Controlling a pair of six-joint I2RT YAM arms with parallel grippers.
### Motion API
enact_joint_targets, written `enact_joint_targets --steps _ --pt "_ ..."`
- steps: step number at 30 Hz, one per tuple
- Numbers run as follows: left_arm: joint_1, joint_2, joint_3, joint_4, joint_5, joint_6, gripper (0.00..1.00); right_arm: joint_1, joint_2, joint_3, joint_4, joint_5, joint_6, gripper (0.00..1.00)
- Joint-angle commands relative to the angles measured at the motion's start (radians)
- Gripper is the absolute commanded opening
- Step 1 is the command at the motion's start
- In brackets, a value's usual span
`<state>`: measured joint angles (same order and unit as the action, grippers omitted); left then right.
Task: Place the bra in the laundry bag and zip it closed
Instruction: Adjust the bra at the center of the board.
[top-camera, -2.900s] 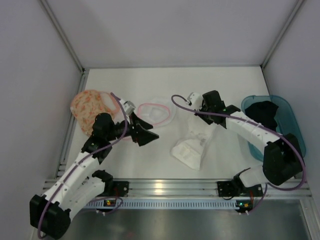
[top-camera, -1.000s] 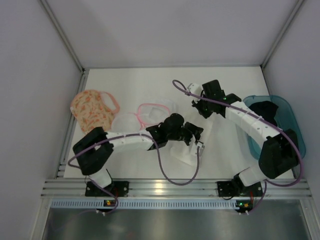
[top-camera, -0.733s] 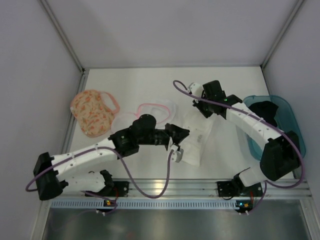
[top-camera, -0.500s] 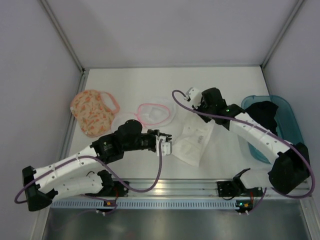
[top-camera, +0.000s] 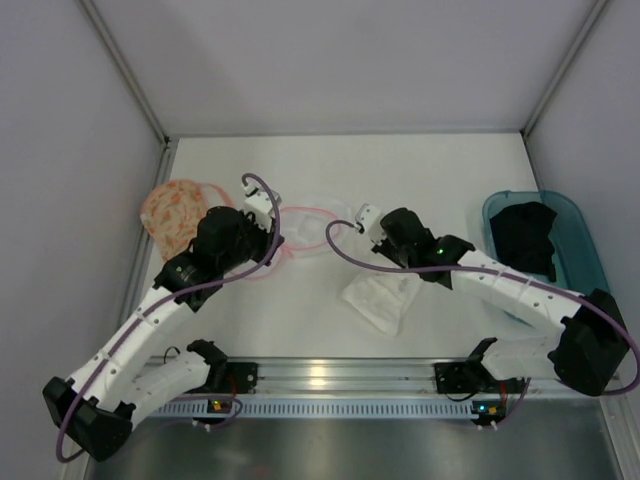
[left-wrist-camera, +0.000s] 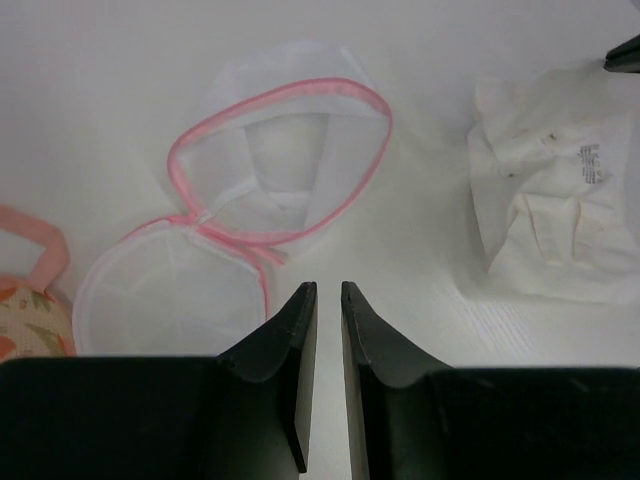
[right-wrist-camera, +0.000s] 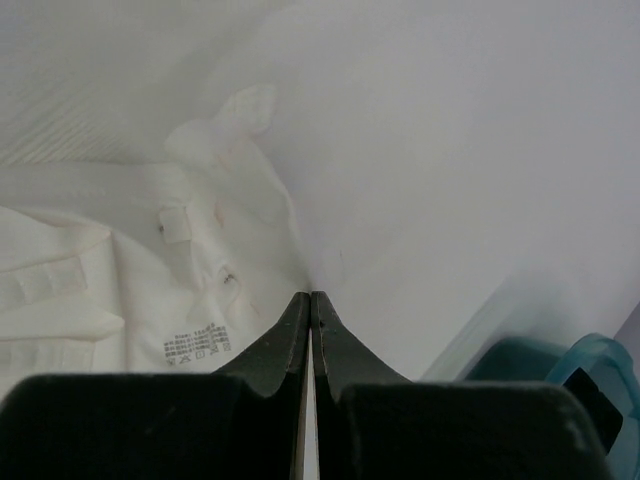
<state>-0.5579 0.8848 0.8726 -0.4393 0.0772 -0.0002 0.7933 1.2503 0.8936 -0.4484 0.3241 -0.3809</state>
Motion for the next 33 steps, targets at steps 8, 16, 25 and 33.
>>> enact_joint_targets --steps 8,16,25,33 --pt "0.078 0.017 0.012 0.025 -0.054 -0.098 0.21 0.158 -0.009 0.050 -0.104 -0.056 0.085 0.00" --pt "0.107 0.040 0.042 0.037 -0.067 -0.060 0.22 0.328 0.000 -0.027 -0.101 0.027 0.151 0.00" --pt "0.116 0.062 0.054 0.053 -0.063 -0.043 0.24 0.374 -0.064 -0.053 -0.182 -0.112 0.102 0.55" --pt "0.121 0.066 0.055 0.053 -0.067 -0.055 0.33 0.377 -0.066 -0.059 -0.177 -0.171 0.115 0.99"
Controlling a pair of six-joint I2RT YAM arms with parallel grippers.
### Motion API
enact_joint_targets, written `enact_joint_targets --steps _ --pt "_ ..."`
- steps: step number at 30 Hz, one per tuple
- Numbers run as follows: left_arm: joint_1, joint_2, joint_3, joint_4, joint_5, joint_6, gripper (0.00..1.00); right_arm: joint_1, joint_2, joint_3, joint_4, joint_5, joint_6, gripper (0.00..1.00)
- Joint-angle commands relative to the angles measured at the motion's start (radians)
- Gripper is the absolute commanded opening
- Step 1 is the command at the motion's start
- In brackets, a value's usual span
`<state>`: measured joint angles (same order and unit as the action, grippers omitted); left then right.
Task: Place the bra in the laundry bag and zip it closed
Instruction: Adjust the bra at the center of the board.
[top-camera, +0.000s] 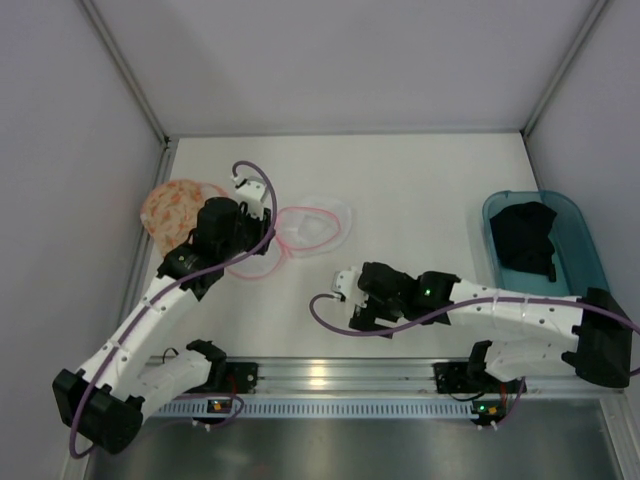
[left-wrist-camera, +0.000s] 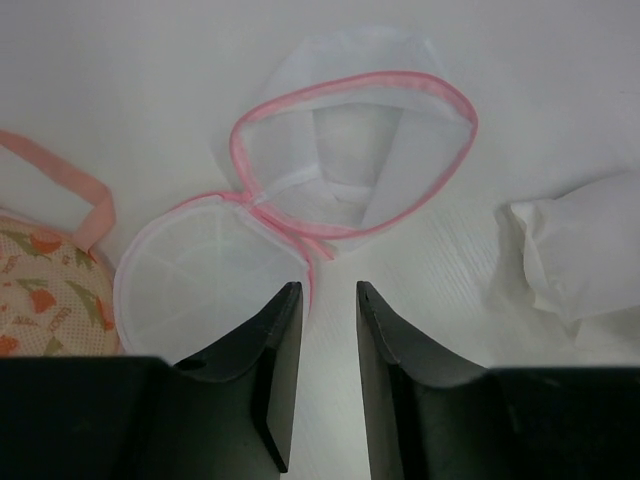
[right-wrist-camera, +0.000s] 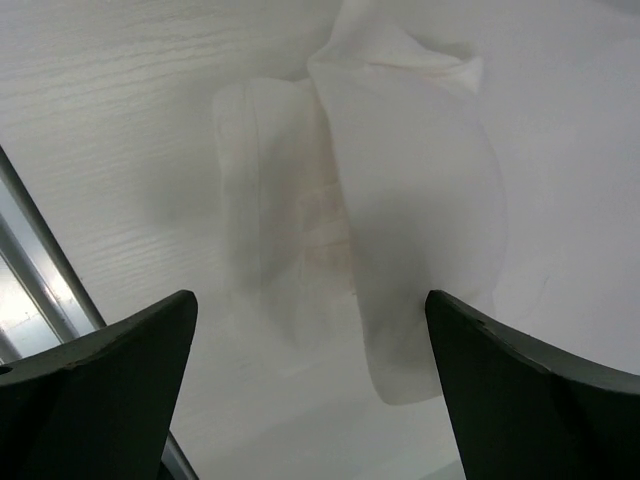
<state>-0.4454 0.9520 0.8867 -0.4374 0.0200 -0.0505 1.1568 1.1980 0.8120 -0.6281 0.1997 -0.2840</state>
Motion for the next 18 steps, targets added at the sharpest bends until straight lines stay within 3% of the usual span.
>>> enact_joint_targets --steps 1,7,13,18 --pt "0.008 0.001 0.041 0.051 -0.009 -0.008 0.36 0.018 -0.009 0.019 0.005 -0.049 0.023 0.99" --pt "0.020 0.014 0.044 0.055 -0.034 -0.008 0.38 0.066 0.043 -0.017 0.053 0.012 0.000 1.00" --pt "0.030 0.025 0.031 0.058 0.009 -0.005 0.38 0.125 0.064 -0.060 0.175 0.232 -0.043 1.00" --pt "0.036 0.031 0.027 0.063 0.020 0.000 0.38 0.164 0.064 -0.068 0.189 0.257 -0.061 0.99"
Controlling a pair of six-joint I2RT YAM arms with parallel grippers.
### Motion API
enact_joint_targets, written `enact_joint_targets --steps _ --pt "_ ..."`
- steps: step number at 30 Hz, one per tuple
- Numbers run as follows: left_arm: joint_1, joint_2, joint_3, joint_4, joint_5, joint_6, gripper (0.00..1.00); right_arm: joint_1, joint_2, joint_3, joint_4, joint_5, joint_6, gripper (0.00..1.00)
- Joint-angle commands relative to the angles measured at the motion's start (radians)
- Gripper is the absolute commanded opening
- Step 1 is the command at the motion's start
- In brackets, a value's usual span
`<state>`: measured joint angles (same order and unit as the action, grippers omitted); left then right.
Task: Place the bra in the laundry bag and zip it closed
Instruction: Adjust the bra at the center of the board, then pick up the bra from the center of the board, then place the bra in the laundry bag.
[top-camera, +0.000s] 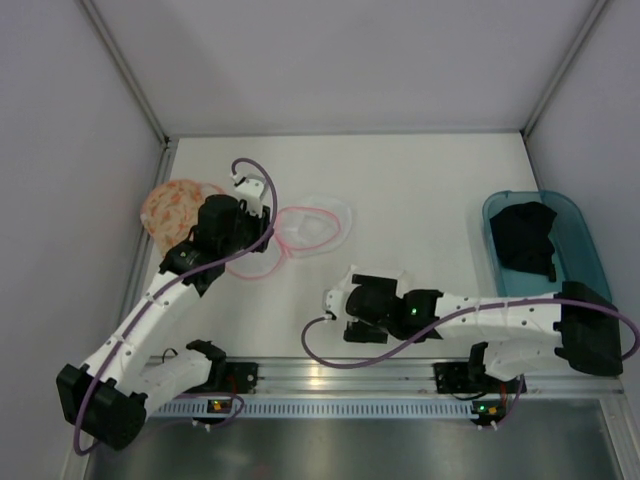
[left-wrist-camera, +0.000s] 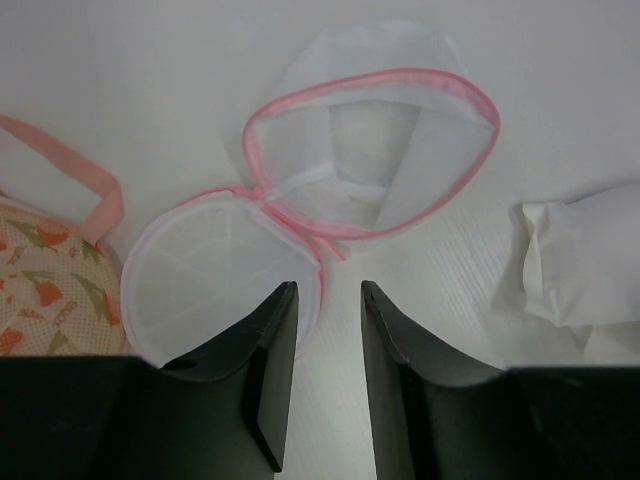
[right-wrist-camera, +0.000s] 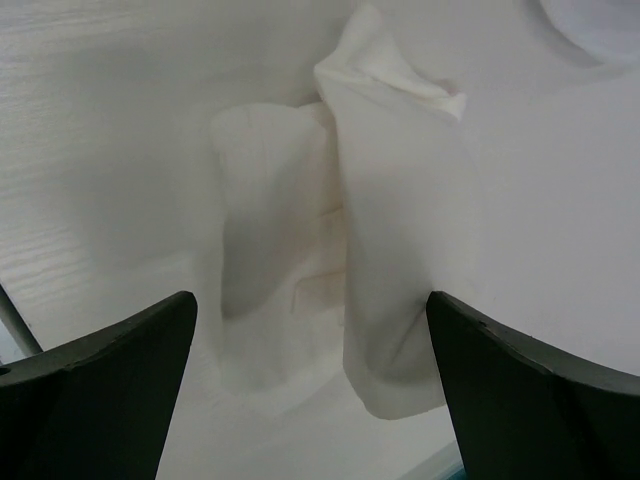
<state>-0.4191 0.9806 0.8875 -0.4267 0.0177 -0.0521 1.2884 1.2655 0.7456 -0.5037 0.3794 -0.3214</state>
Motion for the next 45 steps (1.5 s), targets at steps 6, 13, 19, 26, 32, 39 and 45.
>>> enact_joint_targets --steps 6,13,19,26,32,39,45 --pt "0.016 0.012 0.030 0.060 0.025 -0.003 0.38 0.057 0.038 -0.080 0.137 0.147 -0.080 0.99" --pt "0.025 0.012 0.024 0.060 0.034 -0.008 0.38 0.074 0.032 -0.120 0.157 0.133 -0.085 0.99" --pt "0.031 0.006 0.004 0.060 0.042 -0.034 0.38 0.071 0.029 -0.166 0.277 0.228 -0.127 0.22" --pt "0.086 -0.013 -0.016 0.059 0.099 -0.075 0.45 -0.084 -0.092 -0.062 0.194 0.060 -0.179 0.00" --pt "0.170 0.012 -0.006 0.054 0.208 -0.097 0.49 -0.372 -0.160 0.129 0.082 -0.238 -0.174 0.00" --pt "0.287 0.104 0.010 0.016 0.312 -0.152 0.46 -0.466 -0.104 0.404 -0.045 -0.448 -0.097 0.00" --pt "0.477 0.101 -0.067 -0.038 0.442 -0.255 0.44 -0.500 0.018 0.639 -0.067 -0.569 -0.024 0.00"
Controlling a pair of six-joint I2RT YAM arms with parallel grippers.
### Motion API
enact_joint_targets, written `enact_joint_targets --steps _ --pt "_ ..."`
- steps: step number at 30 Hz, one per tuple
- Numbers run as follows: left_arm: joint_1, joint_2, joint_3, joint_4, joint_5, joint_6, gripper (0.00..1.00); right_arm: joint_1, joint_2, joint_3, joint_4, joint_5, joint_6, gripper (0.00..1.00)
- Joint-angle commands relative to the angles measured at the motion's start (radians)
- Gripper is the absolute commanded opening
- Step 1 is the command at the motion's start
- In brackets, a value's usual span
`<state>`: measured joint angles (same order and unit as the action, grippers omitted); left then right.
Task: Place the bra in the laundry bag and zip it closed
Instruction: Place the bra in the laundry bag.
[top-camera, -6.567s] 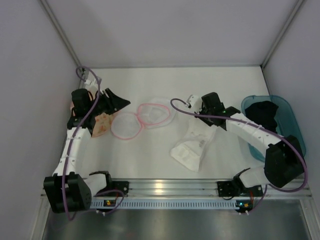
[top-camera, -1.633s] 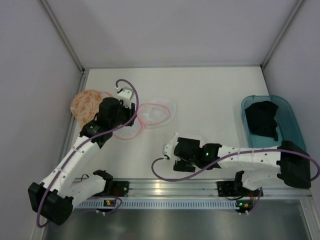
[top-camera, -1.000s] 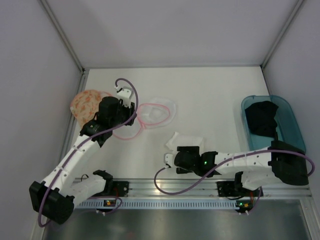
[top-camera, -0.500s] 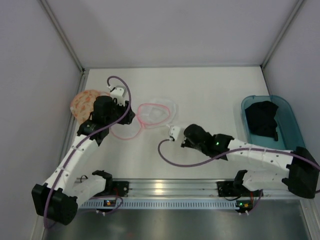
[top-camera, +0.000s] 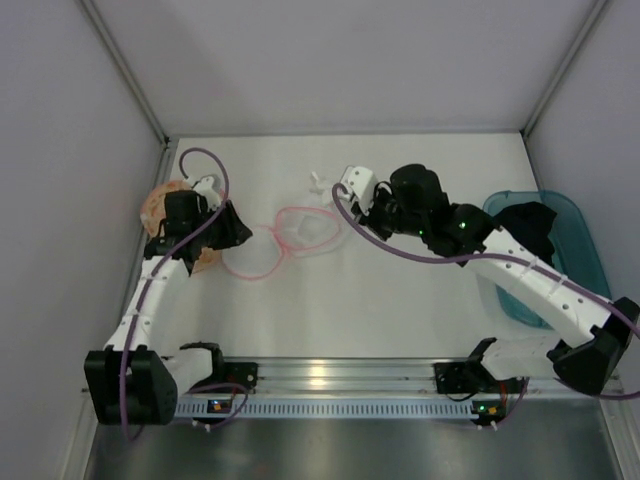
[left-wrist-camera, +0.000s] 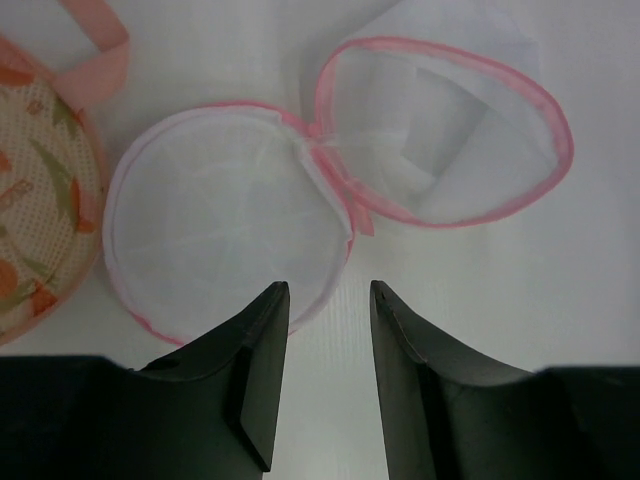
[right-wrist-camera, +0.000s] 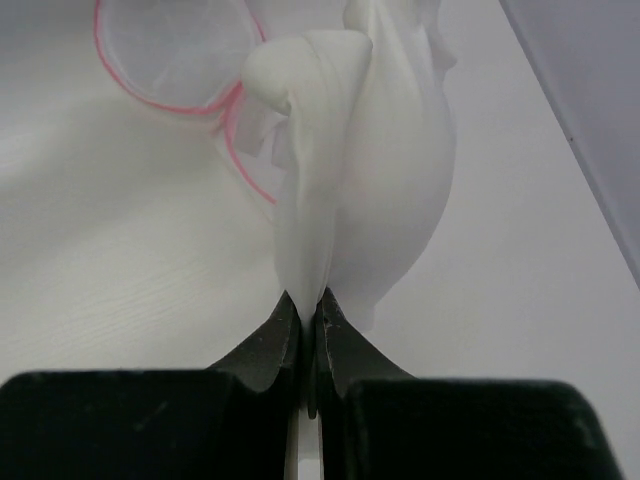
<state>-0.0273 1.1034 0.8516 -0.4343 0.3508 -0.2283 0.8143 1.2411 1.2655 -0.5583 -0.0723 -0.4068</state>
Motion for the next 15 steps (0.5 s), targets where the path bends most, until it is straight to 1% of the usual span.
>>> enact_joint_targets --steps 1,2,3,5,6,8,9,10,15 --pt "0.116 -0.027 -0.043 -0.044 0.137 -0.089 0.44 -0.029 0.056 0.142 -0.012 -0.127 0.069 0.00" --pt "0.182 -0.040 -0.057 -0.061 0.158 -0.101 0.44 -0.029 0.072 0.184 -0.012 -0.138 0.075 0.00" --pt "0.214 -0.048 -0.080 -0.092 0.203 -0.103 0.45 -0.030 0.084 0.201 -0.012 -0.152 0.080 0.00" --pt "0.297 -0.062 -0.097 -0.127 0.221 -0.091 0.46 -0.030 0.118 0.238 0.003 -0.161 0.094 0.00" --pt "0.315 -0.062 -0.097 -0.138 0.218 -0.092 0.47 -0.030 0.136 0.247 0.006 -0.173 0.097 0.00" --pt "0.337 -0.062 -0.092 -0.142 0.198 -0.118 0.48 -0.030 0.155 0.273 0.021 -0.184 0.114 0.00" --pt "0.343 -0.051 -0.097 -0.142 0.189 -0.129 0.52 -0.030 0.173 0.281 0.026 -0.193 0.129 0.00" --pt "0.348 -0.015 -0.097 -0.159 0.162 -0.138 0.53 -0.030 0.182 0.288 0.028 -0.199 0.137 0.00" --pt "0.365 0.140 -0.077 -0.202 0.139 -0.128 0.54 -0.030 0.241 0.317 0.070 -0.213 0.169 0.00"
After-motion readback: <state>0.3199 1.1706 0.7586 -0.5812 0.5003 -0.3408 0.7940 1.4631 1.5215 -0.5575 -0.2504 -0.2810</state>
